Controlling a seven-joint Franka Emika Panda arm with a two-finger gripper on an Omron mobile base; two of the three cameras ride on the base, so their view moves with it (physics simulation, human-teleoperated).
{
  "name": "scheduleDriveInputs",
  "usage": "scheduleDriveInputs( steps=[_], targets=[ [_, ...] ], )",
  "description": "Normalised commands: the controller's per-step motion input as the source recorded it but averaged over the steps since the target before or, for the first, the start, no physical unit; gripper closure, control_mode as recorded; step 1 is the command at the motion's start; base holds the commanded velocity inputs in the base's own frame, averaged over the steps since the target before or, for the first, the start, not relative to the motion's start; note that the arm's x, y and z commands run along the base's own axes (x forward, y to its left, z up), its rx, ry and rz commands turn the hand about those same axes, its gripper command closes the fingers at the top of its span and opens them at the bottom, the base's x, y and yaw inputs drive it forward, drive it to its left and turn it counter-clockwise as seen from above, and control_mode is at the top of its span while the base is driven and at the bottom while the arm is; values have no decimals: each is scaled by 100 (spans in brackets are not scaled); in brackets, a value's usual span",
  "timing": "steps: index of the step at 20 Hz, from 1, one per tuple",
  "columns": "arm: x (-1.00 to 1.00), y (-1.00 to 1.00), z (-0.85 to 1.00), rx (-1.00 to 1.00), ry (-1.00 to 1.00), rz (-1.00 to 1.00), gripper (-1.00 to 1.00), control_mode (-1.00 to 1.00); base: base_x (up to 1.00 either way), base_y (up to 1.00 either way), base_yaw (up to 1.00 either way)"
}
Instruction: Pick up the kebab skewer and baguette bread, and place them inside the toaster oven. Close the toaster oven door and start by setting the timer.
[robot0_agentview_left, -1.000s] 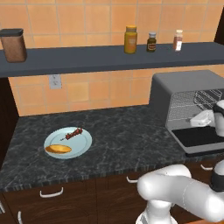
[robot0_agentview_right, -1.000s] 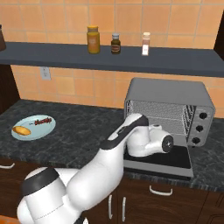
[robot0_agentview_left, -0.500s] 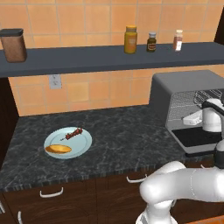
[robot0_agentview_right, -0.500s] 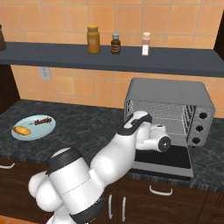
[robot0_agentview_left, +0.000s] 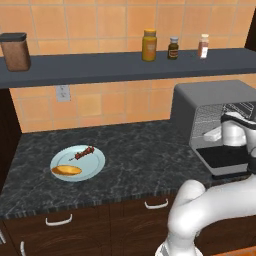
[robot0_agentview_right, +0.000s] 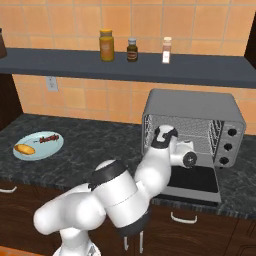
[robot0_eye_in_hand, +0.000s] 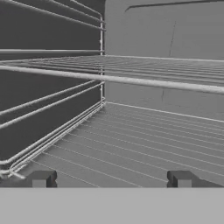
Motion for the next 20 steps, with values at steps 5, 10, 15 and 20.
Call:
scheduleDriveInputs(
  steps=[5, 10, 15, 20],
  targets=[
    [59, -33, -44, 0, 0, 0, -100, -100, 0, 0, 0],
    [36, -40, -43, 0, 0, -1, -100, -100, 0, 0, 0],
    [-55, -22, -97, -1, 1, -1, -100, -100, 0, 0, 0],
    [-100, 0, -93, -4, 9, -8, -100, -100, 0, 0, 0]
  ],
)
